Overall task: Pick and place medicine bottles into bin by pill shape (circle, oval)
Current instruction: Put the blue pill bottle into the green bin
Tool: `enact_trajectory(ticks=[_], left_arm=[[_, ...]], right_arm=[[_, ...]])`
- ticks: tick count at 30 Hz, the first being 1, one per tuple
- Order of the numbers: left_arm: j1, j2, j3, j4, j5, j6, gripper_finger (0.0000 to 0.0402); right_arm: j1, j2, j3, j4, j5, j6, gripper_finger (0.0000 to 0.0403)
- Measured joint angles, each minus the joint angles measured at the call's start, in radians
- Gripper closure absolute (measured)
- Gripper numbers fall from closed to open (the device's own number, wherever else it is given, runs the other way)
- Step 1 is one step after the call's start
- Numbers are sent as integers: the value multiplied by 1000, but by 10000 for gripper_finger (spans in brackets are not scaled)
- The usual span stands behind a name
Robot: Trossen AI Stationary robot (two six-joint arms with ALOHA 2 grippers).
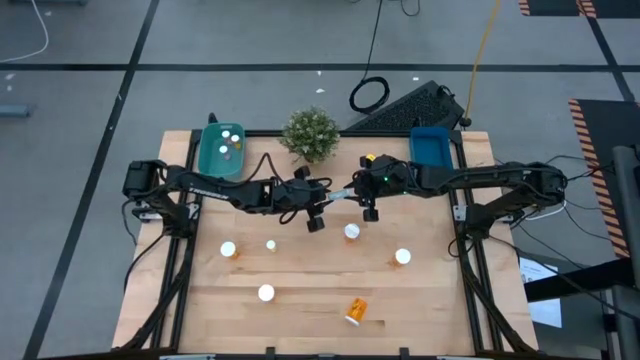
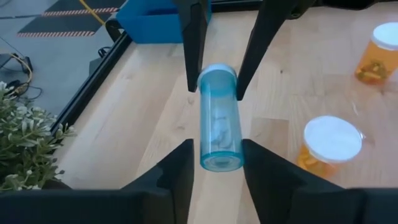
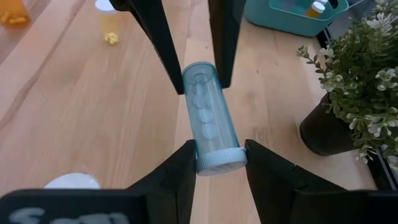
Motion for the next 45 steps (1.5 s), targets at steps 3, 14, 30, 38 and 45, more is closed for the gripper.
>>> enact_trajectory(ticks=[3,14,30,38,45], left_arm=[[0,0,0,1,0,5,287],[0,0,0,3,0,16,296],[0,-32,0,-3,0,25,300],[0,-138,0,-157,-1,17,301],[0,-217,-17,-161,-9,1,300]], right_arm=[[0,0,0,0,0,0,282],[0,0,0,-1,0,-7,282],[-2,0,0,-26,72,18,146],[-21,-1,-50,52,74,19,69],[-34,0,-157,363,-70,58,81]])
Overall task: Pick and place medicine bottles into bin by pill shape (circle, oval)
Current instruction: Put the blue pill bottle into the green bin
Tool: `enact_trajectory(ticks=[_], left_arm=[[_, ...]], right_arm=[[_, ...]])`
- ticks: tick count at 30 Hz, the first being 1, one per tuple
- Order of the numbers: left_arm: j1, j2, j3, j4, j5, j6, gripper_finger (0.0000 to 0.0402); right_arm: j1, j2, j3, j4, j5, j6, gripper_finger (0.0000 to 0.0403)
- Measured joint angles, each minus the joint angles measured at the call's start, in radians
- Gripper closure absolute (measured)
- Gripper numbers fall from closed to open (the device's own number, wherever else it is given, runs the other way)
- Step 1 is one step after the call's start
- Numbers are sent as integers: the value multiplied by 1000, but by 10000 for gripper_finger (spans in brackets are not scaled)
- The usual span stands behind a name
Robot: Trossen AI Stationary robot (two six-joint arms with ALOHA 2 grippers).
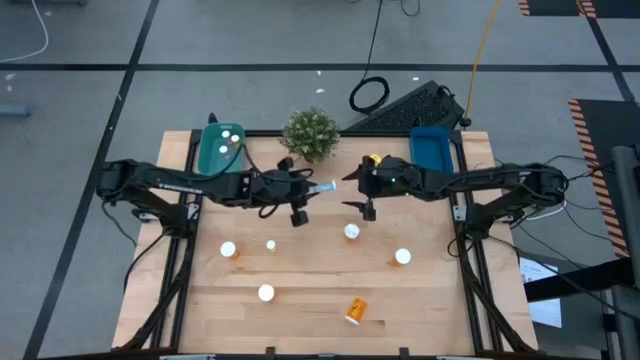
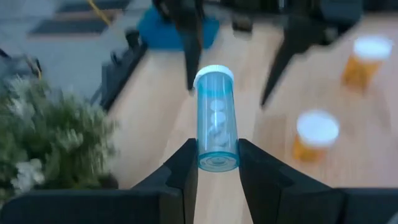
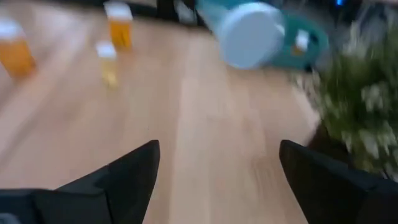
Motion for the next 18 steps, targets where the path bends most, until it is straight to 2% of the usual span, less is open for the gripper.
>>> enact_trajectory(ticks=[3,10,13,16,18], left_arm=[[0,-10,-54,139,7,18,300],[0,-9,-257,723,46,50,300],[5,-9,-329,960,97,50,300],[7,5,-356,1089,140,49,300],[6,9,-358,1116,155,53,300]], right_arm=[[12,0,-30,148,-47,29,90],[40,0,-79,407,-64,106,114],[53,0,-88,497,-64,135,125],[64,0,-88,602,-66,173,137],[73,0,-88,659,-65,193,145]])
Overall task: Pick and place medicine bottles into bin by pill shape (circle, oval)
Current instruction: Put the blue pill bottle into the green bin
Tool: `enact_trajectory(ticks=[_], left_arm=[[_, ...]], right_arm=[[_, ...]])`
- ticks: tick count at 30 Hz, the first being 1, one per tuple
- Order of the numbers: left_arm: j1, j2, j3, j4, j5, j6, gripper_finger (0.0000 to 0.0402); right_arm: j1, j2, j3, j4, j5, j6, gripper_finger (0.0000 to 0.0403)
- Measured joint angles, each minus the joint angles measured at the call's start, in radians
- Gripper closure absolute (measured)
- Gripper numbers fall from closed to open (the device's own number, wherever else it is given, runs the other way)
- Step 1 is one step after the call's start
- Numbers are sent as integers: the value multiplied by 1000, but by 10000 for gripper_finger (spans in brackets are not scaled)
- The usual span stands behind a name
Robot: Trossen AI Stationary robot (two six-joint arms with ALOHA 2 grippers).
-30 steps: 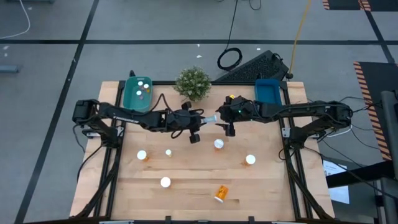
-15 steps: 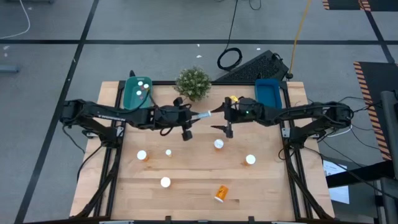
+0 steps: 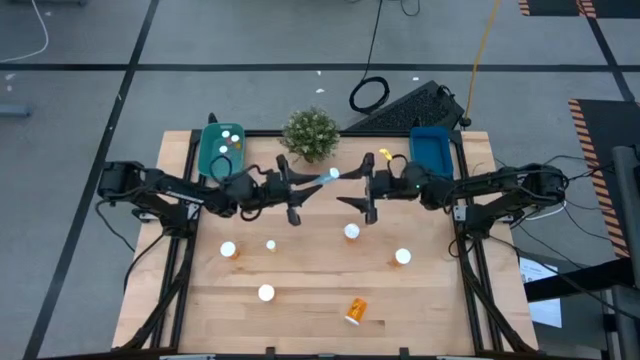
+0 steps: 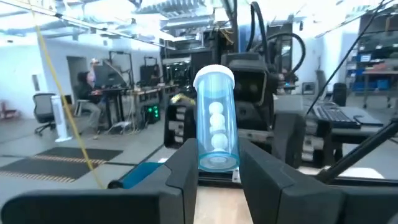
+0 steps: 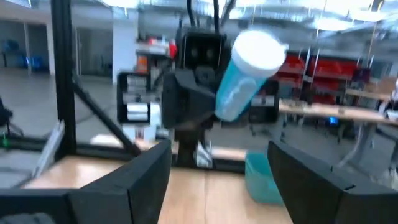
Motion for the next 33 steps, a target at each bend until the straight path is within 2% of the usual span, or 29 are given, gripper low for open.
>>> enact_trajectory(ticks=[5,14,24,33], left_arm=[[-2,74,40,111,40,-1,300],[-6,230,114,344,98,2,300],[-6,362,250,365,144,4,300],[-6,370,261,372,144,21,300]], right_arm=[[26,1,0,106,3,14,162],[30,2,0,168,29,71,192],[39,2,1,220,26,82,195],[39,2,1,252,5,82,195]])
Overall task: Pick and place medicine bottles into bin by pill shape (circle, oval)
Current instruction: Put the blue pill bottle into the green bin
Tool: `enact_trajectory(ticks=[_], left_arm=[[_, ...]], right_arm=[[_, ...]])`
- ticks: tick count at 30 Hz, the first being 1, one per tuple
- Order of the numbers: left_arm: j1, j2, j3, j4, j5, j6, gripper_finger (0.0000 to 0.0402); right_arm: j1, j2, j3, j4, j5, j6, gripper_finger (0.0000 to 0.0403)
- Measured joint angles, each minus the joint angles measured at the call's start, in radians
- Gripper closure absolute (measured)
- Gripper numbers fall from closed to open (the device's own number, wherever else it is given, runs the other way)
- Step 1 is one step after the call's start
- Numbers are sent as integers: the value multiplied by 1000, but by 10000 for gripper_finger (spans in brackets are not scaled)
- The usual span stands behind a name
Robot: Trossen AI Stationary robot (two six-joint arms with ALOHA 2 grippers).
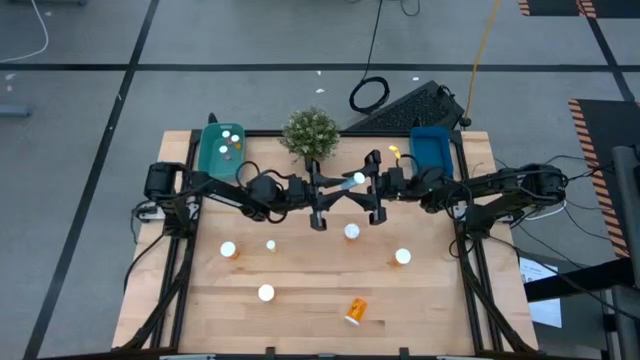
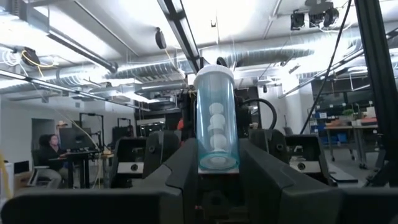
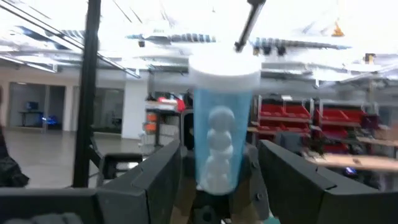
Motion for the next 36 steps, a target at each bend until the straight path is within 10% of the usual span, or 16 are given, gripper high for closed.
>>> enact_trajectory(ticks=[27,36], left_arm=[[0,0,0,6,3,9,297],[0,-30,-4,-143,-28,-26,222]], right_arm=[[0,-4,0,34,-33,-10,310],[0,-12,0,15,-36,5,308]])
